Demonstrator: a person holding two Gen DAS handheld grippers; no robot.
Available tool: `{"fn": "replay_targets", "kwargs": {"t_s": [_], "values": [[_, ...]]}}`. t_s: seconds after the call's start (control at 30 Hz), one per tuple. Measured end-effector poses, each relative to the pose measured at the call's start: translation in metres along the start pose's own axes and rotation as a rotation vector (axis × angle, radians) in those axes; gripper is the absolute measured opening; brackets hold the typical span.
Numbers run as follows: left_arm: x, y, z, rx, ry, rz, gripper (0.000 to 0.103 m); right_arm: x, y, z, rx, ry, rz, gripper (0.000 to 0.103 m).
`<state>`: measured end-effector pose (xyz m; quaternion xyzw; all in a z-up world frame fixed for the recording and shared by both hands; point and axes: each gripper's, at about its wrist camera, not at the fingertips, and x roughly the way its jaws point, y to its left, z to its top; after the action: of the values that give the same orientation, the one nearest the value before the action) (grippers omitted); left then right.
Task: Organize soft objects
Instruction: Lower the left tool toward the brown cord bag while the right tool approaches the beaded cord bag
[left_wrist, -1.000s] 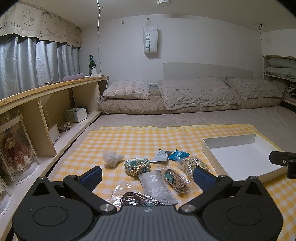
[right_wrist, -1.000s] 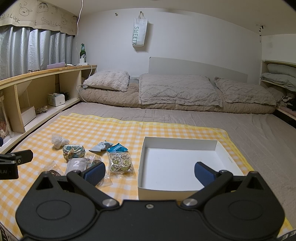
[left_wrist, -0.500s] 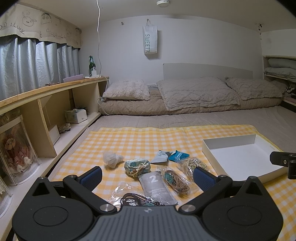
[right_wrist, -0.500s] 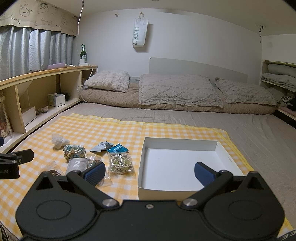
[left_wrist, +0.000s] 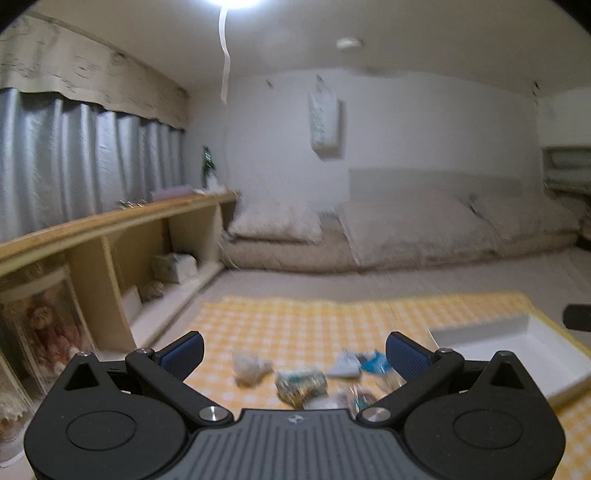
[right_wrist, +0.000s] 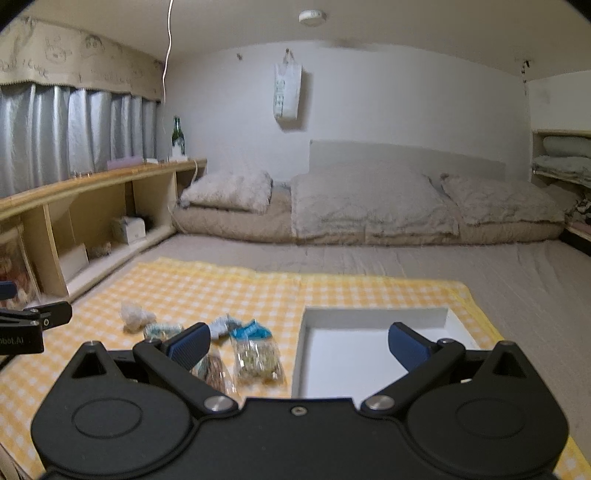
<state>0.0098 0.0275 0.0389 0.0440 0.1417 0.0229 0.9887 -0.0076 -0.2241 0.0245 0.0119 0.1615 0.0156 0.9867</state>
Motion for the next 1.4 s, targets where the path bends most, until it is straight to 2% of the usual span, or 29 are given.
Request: {"fn": "replay_targets", "kwargs": {"t_s": [0.1,0.37,0.53,0.63,0.83,1.0,1.1,1.23,1.4], "values": [[0.005,0.009,0.010,-0.029,-0.008,0.022,0.103,0.002,0.002,0.013,-0.012,-0.027,0.020,0.103],[0.038,0.024,0.028,-0.124,0.080,0.036,0.103,0.025,0.013,0.060,-0.042,-0.046,0.084,0.103],[0.066,0.021,0.019,-0.173,0.235,0.002,0.103,0.057,0.027,0.083,-0.027,-0.048,0.138,0.103],[0.084,0.021,0.006,-0.214,0.332,-0.001,0.103,0.084,0.036,0.088,-0.019,0.001,0.162,0.103],[0.123,0.024,-0.040,-0.320,0.534,0.036,0.103,0.132,0.040,0.067,0.000,0.126,0.156,0.103],[0.154,0.029,-0.072,-0.457,0.728,0.069,0.103,0.161,0.040,0.053,-0.038,0.223,0.161,0.103],[0.169,0.021,-0.084,-0.459,0.781,0.091,0.103,0.175,0.041,0.049,-0.063,0.246,0.155,0.103],[0.191,0.011,-0.092,-0.443,0.801,0.119,0.103,0.194,0.039,0.046,-0.065,0.280,0.132,0.103],[0.216,-0.005,-0.097,-0.336,0.793,0.133,0.103,0.218,0.032,0.043,-0.018,0.328,0.126,0.103]]}}
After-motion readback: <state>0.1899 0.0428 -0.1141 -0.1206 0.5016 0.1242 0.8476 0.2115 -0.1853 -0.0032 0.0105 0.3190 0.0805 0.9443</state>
